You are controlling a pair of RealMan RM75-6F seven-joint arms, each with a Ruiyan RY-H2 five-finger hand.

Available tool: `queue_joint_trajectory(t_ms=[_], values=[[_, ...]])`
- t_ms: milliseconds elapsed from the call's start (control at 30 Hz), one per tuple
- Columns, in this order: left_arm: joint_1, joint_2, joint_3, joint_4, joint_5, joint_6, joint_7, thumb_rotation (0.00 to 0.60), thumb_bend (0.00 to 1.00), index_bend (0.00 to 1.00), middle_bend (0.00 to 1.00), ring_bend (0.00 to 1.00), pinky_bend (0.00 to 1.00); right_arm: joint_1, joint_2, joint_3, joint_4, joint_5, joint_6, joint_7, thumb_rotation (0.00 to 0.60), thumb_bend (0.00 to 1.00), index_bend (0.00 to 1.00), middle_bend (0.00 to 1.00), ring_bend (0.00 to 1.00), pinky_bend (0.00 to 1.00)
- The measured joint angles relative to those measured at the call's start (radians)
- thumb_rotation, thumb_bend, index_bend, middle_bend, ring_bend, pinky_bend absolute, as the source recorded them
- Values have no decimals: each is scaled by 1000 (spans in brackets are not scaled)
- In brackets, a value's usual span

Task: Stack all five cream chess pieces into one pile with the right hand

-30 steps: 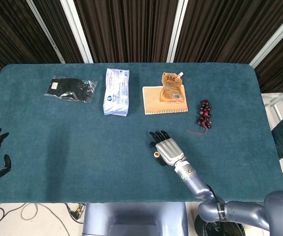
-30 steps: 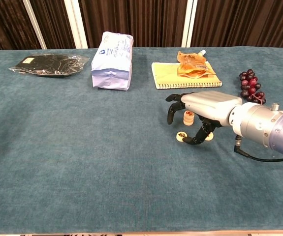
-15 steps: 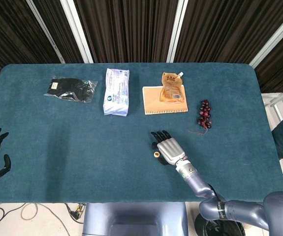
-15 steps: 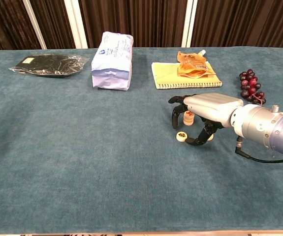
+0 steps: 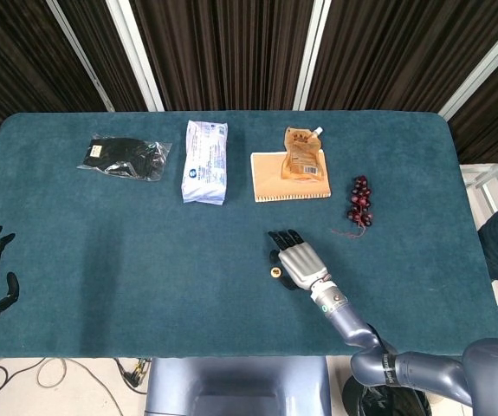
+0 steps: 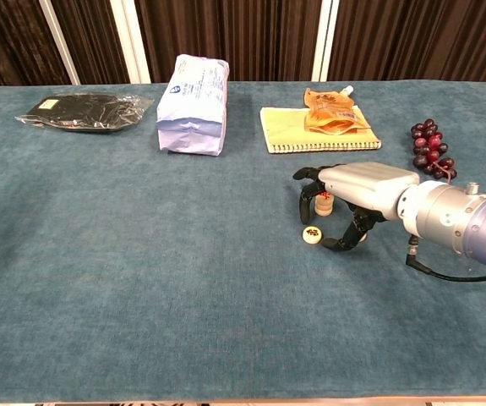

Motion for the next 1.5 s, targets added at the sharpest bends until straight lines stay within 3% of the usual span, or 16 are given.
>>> queue_joint_trajectory(t_ms=[1500], values=[[0,1,0,-3,-1,-2,-6,600,624,140,0,0,0,-12,2,5,-22,-9,-12,-6,600,406,512,0,0,0]])
